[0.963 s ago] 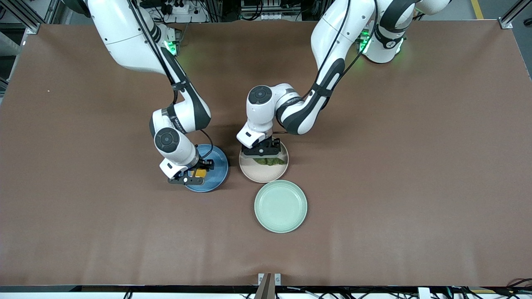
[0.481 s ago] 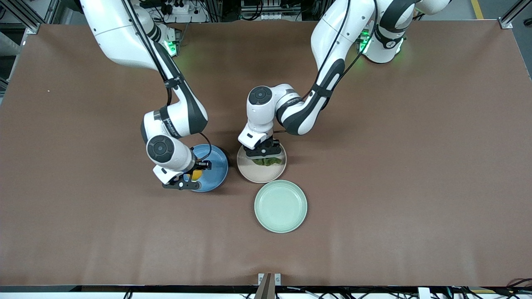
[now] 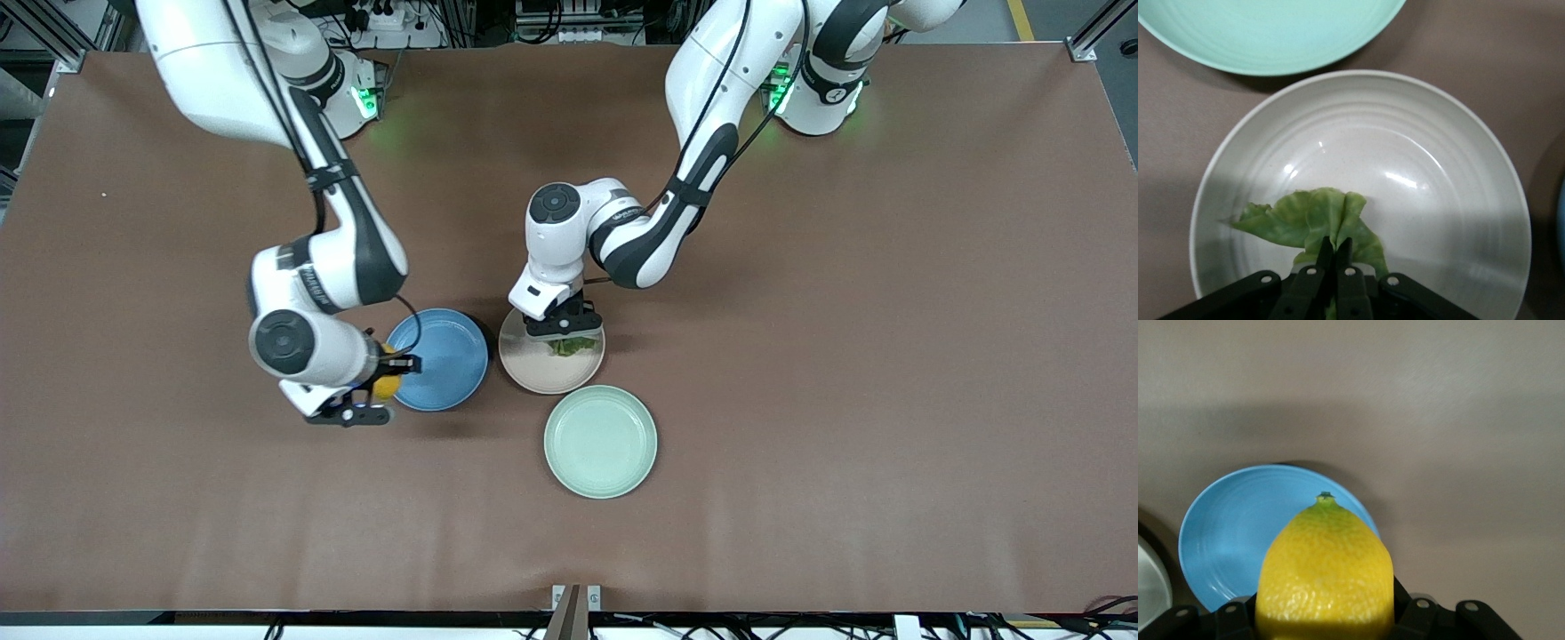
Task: Pick lemon and lettuce from blue and beige plates
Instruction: 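Lift the lemon off the blue plate while the left gripper lifts lettuce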
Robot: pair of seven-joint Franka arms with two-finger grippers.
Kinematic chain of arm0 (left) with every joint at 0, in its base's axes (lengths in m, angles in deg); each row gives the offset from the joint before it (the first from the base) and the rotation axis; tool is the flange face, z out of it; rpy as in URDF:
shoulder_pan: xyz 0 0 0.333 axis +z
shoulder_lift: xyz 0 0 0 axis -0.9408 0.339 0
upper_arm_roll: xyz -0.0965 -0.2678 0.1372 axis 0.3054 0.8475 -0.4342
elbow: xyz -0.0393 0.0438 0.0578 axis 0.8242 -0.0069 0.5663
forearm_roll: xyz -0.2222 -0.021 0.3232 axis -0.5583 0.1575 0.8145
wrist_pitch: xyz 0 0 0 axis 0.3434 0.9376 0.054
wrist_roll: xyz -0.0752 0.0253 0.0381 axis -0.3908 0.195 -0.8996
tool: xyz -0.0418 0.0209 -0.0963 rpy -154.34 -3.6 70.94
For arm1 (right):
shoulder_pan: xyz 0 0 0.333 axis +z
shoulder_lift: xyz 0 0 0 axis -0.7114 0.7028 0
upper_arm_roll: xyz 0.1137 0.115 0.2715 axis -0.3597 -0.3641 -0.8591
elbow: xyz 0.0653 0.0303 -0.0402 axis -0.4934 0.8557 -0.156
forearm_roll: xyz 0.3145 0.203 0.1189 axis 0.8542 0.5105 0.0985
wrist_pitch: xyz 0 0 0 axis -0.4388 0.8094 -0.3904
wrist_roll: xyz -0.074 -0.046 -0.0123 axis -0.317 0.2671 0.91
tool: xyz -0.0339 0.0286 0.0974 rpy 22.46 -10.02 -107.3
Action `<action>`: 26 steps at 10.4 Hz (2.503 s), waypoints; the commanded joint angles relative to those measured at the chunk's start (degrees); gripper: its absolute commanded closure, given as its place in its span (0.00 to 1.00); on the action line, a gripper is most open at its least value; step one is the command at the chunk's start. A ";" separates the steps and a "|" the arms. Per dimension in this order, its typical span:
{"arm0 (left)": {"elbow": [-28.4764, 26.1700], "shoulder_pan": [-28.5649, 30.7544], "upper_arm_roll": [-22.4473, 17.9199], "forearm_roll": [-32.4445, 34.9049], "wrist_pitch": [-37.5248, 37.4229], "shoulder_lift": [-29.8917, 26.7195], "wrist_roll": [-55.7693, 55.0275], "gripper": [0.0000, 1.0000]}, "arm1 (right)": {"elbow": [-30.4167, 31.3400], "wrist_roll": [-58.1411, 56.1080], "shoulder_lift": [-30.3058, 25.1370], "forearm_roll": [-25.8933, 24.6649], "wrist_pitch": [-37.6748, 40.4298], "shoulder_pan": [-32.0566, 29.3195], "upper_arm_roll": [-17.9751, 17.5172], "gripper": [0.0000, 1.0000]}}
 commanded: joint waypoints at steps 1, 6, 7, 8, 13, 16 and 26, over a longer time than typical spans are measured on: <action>-0.39 -0.23 -0.15 1.23 -3.96 -2.63 -2.02 1.00 | -0.08 -5.41 -2.53 0.33 1.43 -2.89 -0.31 0.42; -0.30 0.65 -0.24 -2.45 -12.57 -5.97 -0.96 1.00 | 0.01 -14.11 -3.77 -0.11 3.45 -7.99 -0.14 0.42; -0.30 2.31 0.11 -2.89 -13.98 -6.76 -0.52 1.00 | 0.53 -17.61 -4.29 -0.11 3.36 -9.74 -0.14 0.42; -0.30 3.11 0.03 -4.12 -15.47 -8.16 0.70 1.00 | 2.02 -21.13 -5.78 -0.11 2.84 -10.80 -0.05 0.42; -0.39 8.82 -0.06 -11.85 -22.60 -16.25 8.61 1.00 | 21.58 -29.06 -14.39 -0.11 -13.73 -13.18 2.06 0.43; -0.30 12.85 -0.06 -13.53 -27.42 -19.68 14.66 1.00 | 31.19 -30.22 -16.95 -0.11 -22.63 -14.06 2.32 0.43; -0.30 27.97 -0.24 -13.44 -36.67 -22.59 44.26 1.00 | 36.75 -34.09 -8.00 1.03 -37.33 -17.67 2.32 0.40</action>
